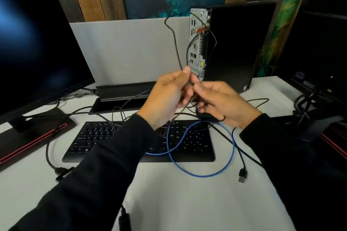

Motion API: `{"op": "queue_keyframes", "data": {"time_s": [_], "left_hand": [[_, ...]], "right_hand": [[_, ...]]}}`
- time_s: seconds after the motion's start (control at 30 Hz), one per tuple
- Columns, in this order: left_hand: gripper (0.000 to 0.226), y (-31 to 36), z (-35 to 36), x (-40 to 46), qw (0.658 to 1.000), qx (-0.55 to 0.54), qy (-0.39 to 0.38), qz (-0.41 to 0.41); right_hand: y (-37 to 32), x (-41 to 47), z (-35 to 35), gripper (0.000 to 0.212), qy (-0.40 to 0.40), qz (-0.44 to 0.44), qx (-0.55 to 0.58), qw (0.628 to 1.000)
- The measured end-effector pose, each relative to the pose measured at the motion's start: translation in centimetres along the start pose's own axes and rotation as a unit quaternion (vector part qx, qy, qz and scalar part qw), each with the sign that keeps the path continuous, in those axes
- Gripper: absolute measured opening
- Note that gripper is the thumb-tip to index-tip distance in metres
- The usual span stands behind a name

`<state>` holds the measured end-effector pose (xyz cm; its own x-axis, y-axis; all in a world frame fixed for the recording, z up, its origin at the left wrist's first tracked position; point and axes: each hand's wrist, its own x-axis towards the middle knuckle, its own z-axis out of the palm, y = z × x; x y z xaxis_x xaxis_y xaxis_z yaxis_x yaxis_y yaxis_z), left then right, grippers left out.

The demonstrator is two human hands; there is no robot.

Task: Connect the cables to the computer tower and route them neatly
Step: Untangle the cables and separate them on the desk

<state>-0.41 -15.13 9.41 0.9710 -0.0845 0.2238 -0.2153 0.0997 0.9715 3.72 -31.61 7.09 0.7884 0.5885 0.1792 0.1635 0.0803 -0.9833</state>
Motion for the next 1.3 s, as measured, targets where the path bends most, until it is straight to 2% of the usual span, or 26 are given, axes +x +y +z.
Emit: {"op": "queue_keyframes", "data": {"time_s": [0.07, 0.13, 0.23, 0.33, 0.43, 0.5, 0.6, 0.7, 0.77, 0.83, 0.9, 0.93, 1.03, 1.13, 1.17, 1.23, 1.3], "left_hand": [[0.037, 2.0, -0.8, 0.7, 1.0, -0.001, 0.013, 0.02], [0.039, 4.1, -1.8, 1.2, 0.998, 0.021, 0.041, 0.05], [0.041, 6.6, -3.2, 1.7, 0.994, 0.002, 0.072, 0.088], [0.042, 8.6, -4.5, 1.5, 0.982, -0.102, 0.108, 0.117], [0.043, 10.6, -6.5, 1.2, 0.954, -0.231, 0.117, 0.151], [0.045, 10.9, -7.5, 1.4, 0.951, -0.236, 0.142, 0.139], [0.044, 8.8, -7.8, 1.6, 0.961, -0.195, 0.179, 0.08], [0.043, 5.9, -7.9, 1.6, 0.955, -0.23, 0.186, 0.031], [0.044, 4.8, -7.9, 1.8, 0.938, -0.29, 0.19, 0.008], [0.044, 4.4, -7.4, 1.9, 0.925, -0.334, 0.182, -0.005], [0.044, 4.7, -6.3, 1.9, 0.92, -0.355, 0.163, -0.01], [0.045, 5.0, -5.6, 1.9, 0.919, -0.363, 0.151, -0.012], [0.043, 6.1, -3.7, 1.9, 0.917, -0.382, 0.109, -0.015], [0.04, 7.0, -2.4, 1.9, 0.917, -0.393, 0.064, -0.017], [0.04, 7.1, -2.2, 1.9, 0.917, -0.395, 0.053, -0.015], [0.041, 7.3, -2.1, 1.8, 0.917, -0.396, 0.045, -0.002], [0.043, 7.3, -2.4, 2.0, 0.918, -0.393, 0.058, 0.014]], "right_hand": [[-0.2, -0.1, 0.3, 0.018, -0.046, -0.03, -0.07, 0.996], [-0.4, -0.1, 0.1, 0.012, -0.054, -0.044, -0.192, 0.979], [0.9, 0.1, -0.4, 0.011, -0.048, -0.002, -0.345, 0.937], [2.8, 0.3, -1.4, 0.013, -0.022, 0.032, -0.403, 0.914], [4.2, -0.1, -2.2, 0.008, -0.048, 0.081, -0.439, 0.893], [4.8, -0.4, -2.5, 0.007, -0.064, 0.108, -0.444, 0.887], [4.0, -0.4, -2.2, 0.035, -0.054, 0.101, -0.437, 0.892], [1.8, -0.5, -2.0, 0.083, -0.066, 0.094, -0.447, 0.887], [0.7, -0.6, -1.8, 0.108, -0.091, 0.093, -0.408, 0.904], [0.1, -0.4, -1.4, 0.115, -0.078, 0.062, -0.332, 0.938], [-0.3, -0.1, -0.4, 0.106, -0.026, 0.026, -0.26, 0.965], [-0.5, 0.0, 0.4, 0.104, 0.007, 0.016, -0.258, 0.966], [0.1, 0.6, 1.8, 0.096, 0.101, -0.008, -0.339, 0.935], [1.0, 0.8, 1.9, 0.065, 0.154, -0.045, -0.31, 0.937], [1.0, 0.6, 1.6, 0.052, 0.146, -0.054, -0.283, 0.946], [0.5, 0.3, 1.2, 0.027, 0.074, -0.058, -0.229, 0.969], [-0.1, -0.2, 1.1, 0.016, -0.013, -0.049, -0.196, 0.979]]}}
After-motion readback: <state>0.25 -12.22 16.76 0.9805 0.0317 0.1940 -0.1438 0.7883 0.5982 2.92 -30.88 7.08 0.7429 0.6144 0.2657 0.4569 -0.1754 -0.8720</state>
